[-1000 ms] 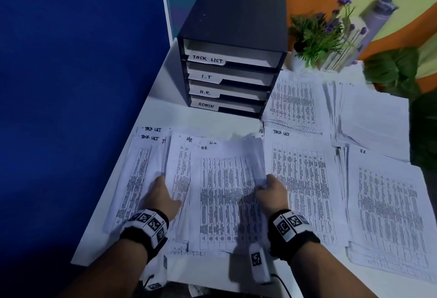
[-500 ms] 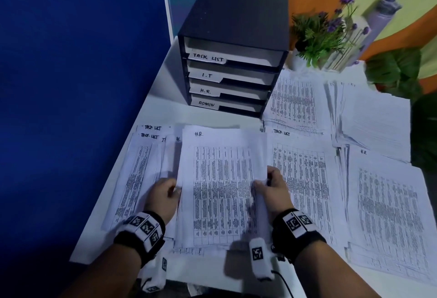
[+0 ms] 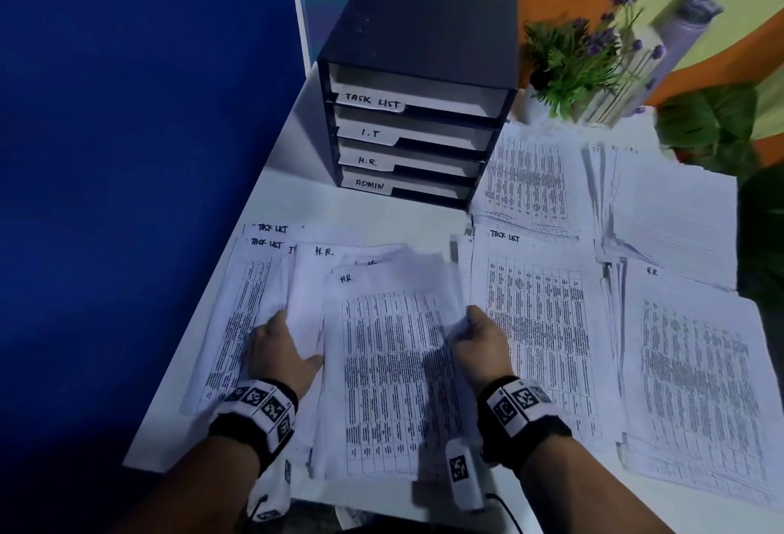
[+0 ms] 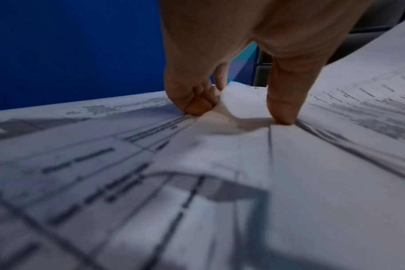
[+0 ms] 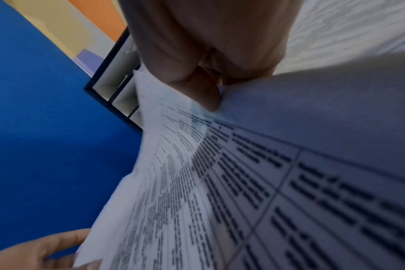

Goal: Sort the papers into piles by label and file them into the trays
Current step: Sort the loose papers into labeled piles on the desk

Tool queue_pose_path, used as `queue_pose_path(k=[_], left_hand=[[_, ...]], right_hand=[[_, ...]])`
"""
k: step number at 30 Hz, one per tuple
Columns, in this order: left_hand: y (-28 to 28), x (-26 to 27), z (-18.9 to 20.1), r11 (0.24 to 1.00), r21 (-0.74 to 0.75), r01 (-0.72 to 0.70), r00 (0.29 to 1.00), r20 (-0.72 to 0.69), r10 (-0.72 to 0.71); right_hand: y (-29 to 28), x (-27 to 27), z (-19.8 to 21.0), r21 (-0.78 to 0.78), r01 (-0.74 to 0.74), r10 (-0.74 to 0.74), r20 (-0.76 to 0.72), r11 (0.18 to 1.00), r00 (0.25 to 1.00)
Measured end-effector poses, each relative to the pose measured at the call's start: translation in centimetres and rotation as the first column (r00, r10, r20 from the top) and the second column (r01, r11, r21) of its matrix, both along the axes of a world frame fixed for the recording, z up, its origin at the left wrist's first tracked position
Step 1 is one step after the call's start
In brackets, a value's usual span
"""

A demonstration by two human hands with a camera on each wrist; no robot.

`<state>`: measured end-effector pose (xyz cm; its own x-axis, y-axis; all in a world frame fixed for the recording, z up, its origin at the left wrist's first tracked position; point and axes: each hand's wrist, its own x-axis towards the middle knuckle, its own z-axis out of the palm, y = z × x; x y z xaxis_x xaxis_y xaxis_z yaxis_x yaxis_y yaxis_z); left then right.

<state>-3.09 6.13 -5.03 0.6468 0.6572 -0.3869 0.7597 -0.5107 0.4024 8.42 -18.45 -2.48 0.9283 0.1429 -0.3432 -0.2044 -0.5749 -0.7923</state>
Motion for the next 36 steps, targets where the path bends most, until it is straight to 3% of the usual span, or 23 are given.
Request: queue_pose_path(k=[2,7,12,15,20,30,34,36], left_hand=[[0.4,0.2,-0.5,0.999,-0.038,-0.035,0.999,0.028,0.036],[1.4,-0.1,-0.7,0.991,-0.124,-0.055,0.984,0.164,0.075],[1.2,-0.9,0.9,0.947,-0.296,-0.129,0.909,0.347,0.233],[1.8,-1.2,0.6,0.870,-0.470,-0.148,0.850,0.389,0.355],[2.1,-1.4,0.6,0.803,-0.581,-0.136,0.831,0.375,0.412],[2.3,-1.8,1.2,0.813,-0.535,-0.231,0.803,0.367,0.470],[2.8,-1.8,1.2,0.831,-0.510,-0.222,0.817,0.369,0.444],[3.0,-1.9,1.3,0.855,-0.477,-0.204,0.824,0.387,0.413]], right_hand=[[0.2,-0.3,-0.6,0.018,0.022,-0.021,-0.066,1.000,0.998],[0.0,-0.6,-0.1,0.227,0.162,-0.124,-0.172,0.960,0.977],[-0.2,-0.6,0.5,0.370,0.263,-0.147,-0.314,0.891,0.938],[0.1,-0.8,0.6,0.399,0.229,-0.119,-0.281,0.888,0.952],[0.8,-1.0,0.7,0.449,0.188,-0.086,-0.237,0.873,0.968],[0.6,-0.9,0.3,0.429,0.267,-0.221,-0.155,0.863,0.963],[0.6,-1.3,0.9,0.419,0.201,-0.141,-0.170,0.886,0.975],[1.6,-0.7,0.8,0.305,0.119,-0.044,-0.241,0.945,0.970]])
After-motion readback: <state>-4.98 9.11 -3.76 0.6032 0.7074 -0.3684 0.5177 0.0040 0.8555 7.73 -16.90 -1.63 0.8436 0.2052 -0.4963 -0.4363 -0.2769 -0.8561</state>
